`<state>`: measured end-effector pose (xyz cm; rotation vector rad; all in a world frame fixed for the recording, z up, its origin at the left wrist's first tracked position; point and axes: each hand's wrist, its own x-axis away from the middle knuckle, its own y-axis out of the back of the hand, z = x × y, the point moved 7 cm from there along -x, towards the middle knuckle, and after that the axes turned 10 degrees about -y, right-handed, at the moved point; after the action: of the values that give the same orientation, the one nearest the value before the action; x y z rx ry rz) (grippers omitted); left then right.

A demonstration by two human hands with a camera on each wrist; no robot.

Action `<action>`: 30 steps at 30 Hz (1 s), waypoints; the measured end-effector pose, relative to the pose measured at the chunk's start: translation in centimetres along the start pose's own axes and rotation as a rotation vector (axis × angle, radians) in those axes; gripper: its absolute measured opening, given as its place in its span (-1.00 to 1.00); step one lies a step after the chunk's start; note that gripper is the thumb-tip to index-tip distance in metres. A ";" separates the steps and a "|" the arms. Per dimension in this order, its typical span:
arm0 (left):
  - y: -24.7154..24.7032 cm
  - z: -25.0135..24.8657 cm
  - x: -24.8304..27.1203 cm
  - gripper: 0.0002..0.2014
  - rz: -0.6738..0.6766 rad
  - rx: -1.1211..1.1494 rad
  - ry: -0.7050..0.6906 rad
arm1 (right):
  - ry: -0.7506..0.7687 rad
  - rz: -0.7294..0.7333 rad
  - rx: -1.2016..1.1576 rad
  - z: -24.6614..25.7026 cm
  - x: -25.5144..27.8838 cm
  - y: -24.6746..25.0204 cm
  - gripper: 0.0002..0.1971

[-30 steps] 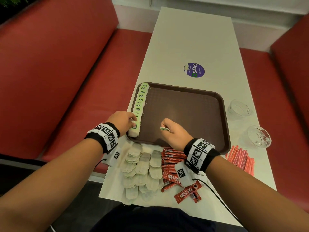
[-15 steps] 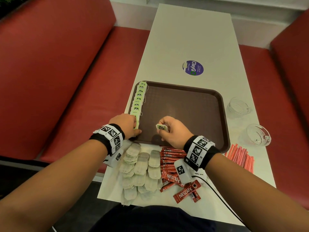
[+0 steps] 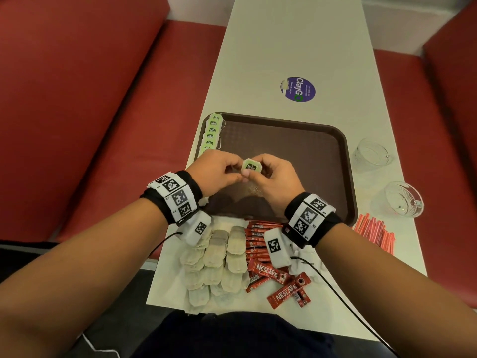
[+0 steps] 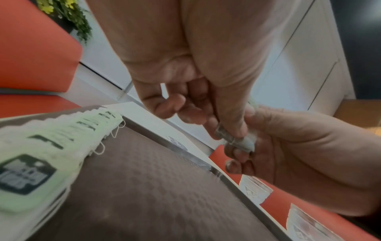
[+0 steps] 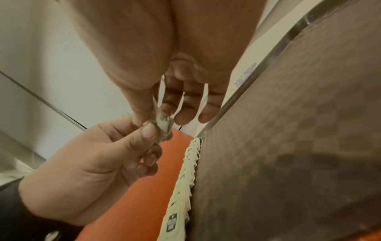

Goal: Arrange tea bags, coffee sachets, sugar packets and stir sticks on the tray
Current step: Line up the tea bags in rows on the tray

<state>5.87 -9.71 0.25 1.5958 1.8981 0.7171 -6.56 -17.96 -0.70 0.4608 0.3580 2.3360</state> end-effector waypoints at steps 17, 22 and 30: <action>5.1 12.0 -11.1 -0.71 -0.093 -0.357 0.555 | -0.225 0.481 0.837 -6.0 1.4 -0.3 -0.86; 4.6 12.6 -11.6 -0.67 -0.108 -0.403 0.582 | -0.213 0.482 0.852 -6.4 1.4 -0.4 -0.87; 2.1 11.8 -12.1 -0.91 0.121 -0.380 0.461 | -0.208 0.498 0.842 -6.8 2.0 -0.4 -0.89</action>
<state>17.43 -20.74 -5.71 1.3893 1.8227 1.5060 -10.54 -17.13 -6.54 1.3019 1.2523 2.4711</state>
